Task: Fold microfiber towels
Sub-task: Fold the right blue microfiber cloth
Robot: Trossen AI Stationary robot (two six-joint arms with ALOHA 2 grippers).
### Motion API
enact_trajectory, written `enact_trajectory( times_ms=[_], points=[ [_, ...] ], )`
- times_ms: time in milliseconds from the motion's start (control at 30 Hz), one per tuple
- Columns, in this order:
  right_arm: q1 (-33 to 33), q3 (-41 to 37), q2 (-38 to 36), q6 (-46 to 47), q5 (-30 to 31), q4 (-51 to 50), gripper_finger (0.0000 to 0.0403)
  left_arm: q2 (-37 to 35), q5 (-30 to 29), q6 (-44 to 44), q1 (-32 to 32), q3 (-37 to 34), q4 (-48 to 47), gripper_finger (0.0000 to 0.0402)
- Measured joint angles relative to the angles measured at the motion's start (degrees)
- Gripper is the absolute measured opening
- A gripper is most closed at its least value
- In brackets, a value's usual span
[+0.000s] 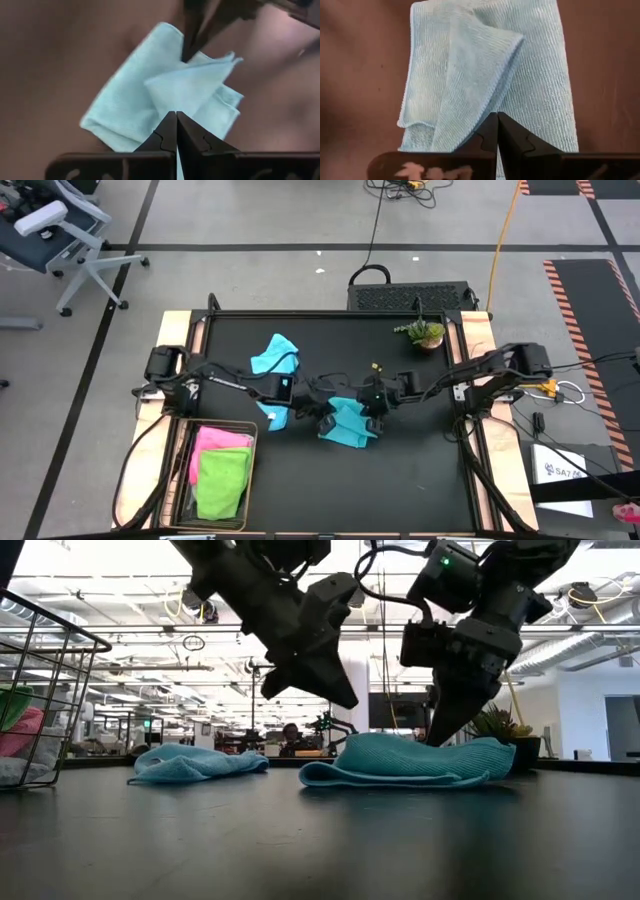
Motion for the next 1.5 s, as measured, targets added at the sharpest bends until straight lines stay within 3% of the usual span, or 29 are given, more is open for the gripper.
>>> enact_trajectory(
  times_ms=[500, 667, 1233, 1367, 1500],
  points=[
    [3.41, 0.09, -12.44, 9.59, 2.27, -2.67, 0.0000, 4.43, 5.51, 3.13, 4.37, 0.02, 5.79, 0.0002],
    [5.43, 0.11, -15.58, 10.83, 5.63, -4.91, 0.0000, 5.07, 2.15, 3.62, 4.35, -0.03, 6.70, 0.0002],
    [5.68, 0.11, -15.81, 10.76, 6.00, -4.87, 0.0000, 8.33, -3.67, 4.04, 2.12, 0.07, 8.81, 0.0001],
    [5.68, 0.11, -15.81, 10.63, 6.12, -5.10, 0.0000, 8.60, -2.27, 2.52, 1.64, 0.08, 10.47, 0.0001],
    [5.68, 0.11, -15.81, 10.61, 6.17, -5.86, 0.0000, 8.66, 3.61, 3.15, 0.08, 0.08, 13.87, 0.0000]
  ],
)
